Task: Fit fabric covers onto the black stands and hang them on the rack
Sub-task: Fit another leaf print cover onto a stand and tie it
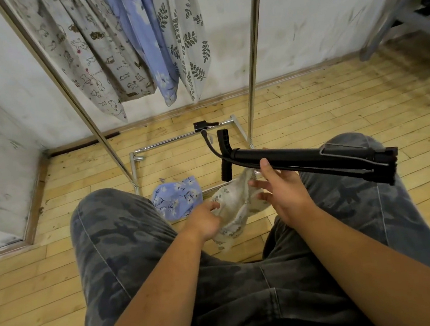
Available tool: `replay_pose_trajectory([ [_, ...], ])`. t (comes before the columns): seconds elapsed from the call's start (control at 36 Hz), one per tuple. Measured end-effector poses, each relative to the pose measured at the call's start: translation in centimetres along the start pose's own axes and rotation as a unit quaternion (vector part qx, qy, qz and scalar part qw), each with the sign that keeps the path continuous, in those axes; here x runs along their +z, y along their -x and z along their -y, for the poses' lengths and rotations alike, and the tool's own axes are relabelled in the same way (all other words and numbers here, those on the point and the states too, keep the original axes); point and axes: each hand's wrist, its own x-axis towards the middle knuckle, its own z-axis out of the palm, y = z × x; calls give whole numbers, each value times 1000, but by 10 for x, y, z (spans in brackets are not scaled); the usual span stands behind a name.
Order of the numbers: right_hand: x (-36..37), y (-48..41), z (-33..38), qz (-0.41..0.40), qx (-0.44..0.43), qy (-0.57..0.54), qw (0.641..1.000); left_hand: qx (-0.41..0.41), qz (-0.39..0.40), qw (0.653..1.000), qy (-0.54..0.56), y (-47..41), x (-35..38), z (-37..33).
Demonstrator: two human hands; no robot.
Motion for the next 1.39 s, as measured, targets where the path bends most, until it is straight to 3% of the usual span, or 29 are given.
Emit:
replay_pose_trajectory([
  [0.33, -1, -5, -2, 39, 73, -101, 991, -56, -71, 978, 187, -6, -10, -1],
  [0.44, 0, -5, -3, 43, 80, -92, 992, -55, -95, 967, 232, -2, -12, -4],
  [0.58, 0, -4, -8, 46, 58, -5, 997, -57, -111, 951, 282, -2, -12, -7],
  [0.81, -1, -6, -16, 72, 21, 59, 995, -44, -123, 948, 291, -1, -13, -7],
  [1.06, -5, -10, -19, 12, 20, 110, 994, 22, -128, 962, 241, 9, -12, -17],
  [1.39, -2, -6, -18, 3, 27, 166, 986, -8, -140, 947, 290, 7, -12, -14],
])
